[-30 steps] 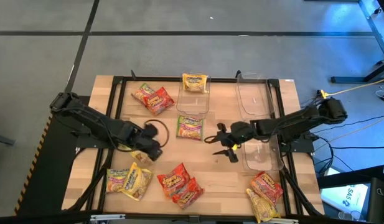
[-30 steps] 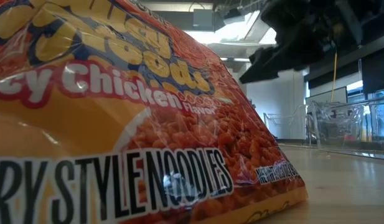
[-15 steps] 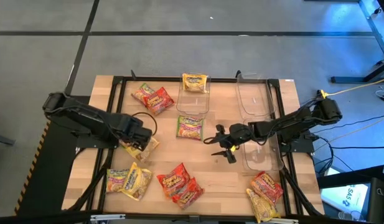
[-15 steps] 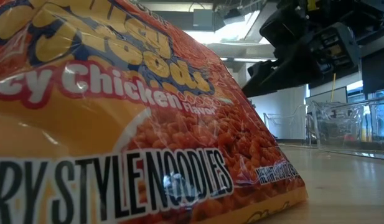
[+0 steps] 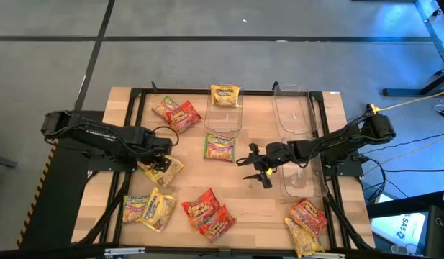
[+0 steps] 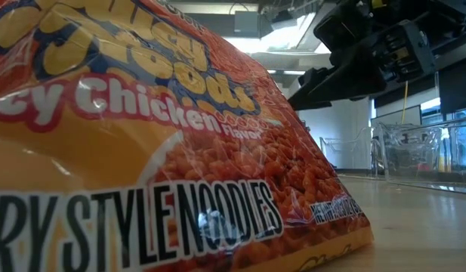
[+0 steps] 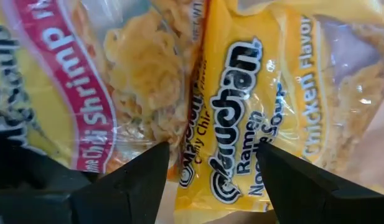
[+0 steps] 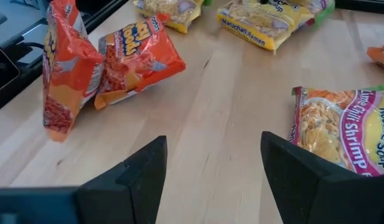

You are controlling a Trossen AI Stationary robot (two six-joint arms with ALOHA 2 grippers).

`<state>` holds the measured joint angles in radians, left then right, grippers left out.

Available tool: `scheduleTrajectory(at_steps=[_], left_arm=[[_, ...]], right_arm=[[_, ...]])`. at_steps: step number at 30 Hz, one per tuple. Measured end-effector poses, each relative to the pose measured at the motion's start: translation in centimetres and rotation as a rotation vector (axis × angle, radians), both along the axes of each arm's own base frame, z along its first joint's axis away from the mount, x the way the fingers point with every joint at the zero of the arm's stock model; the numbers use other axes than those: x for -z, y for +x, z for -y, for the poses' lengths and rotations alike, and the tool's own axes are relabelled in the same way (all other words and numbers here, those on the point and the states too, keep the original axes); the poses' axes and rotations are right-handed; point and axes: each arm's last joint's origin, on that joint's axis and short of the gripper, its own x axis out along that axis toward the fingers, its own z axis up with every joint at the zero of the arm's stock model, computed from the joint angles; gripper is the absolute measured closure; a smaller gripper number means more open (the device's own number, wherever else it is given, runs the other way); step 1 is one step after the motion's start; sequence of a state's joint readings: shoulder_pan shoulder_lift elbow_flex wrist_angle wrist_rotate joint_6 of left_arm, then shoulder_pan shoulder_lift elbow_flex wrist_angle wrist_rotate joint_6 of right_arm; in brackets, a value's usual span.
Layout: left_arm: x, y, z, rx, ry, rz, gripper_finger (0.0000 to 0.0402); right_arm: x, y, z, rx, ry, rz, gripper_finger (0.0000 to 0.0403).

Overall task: Sort Maruchan noodles
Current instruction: Put the yellow noodle pack into the top left transparent bin

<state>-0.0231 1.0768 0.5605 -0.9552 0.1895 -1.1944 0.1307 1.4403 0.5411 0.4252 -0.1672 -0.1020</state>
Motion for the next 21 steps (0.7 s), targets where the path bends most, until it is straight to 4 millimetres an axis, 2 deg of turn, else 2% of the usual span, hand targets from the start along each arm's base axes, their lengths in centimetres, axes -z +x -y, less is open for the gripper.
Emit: scheduleTrajectory(at_steps=[6, 11, 16, 21], left_arm=[[0.5, 0.3, 0.1, 0.007, -0.019, 0.045, 0.0160], [0.3, 1.2, 0.3, 0.066, -0.053, 0.153, 0.0160], [0.3, 1.5, 0.1, 0.077, -0.026, 0.192, 0.0160], [1.4, 1.2, 0.1, 0.075, -0.010, 0.199, 0.0160]], right_arm=[[0.0, 0.0, 0.0, -0.002, -0.006, 0.003, 0.0173], [0.0, 0.0, 0.0, -0.001, -0.007, 0.004, 0.0173], [0.0, 0.0, 0.0, -0.001, -0.007, 0.002, 0.0173], [0.3, 0.1, 0.0, -0.001, -0.009, -0.010, 0.0173]])
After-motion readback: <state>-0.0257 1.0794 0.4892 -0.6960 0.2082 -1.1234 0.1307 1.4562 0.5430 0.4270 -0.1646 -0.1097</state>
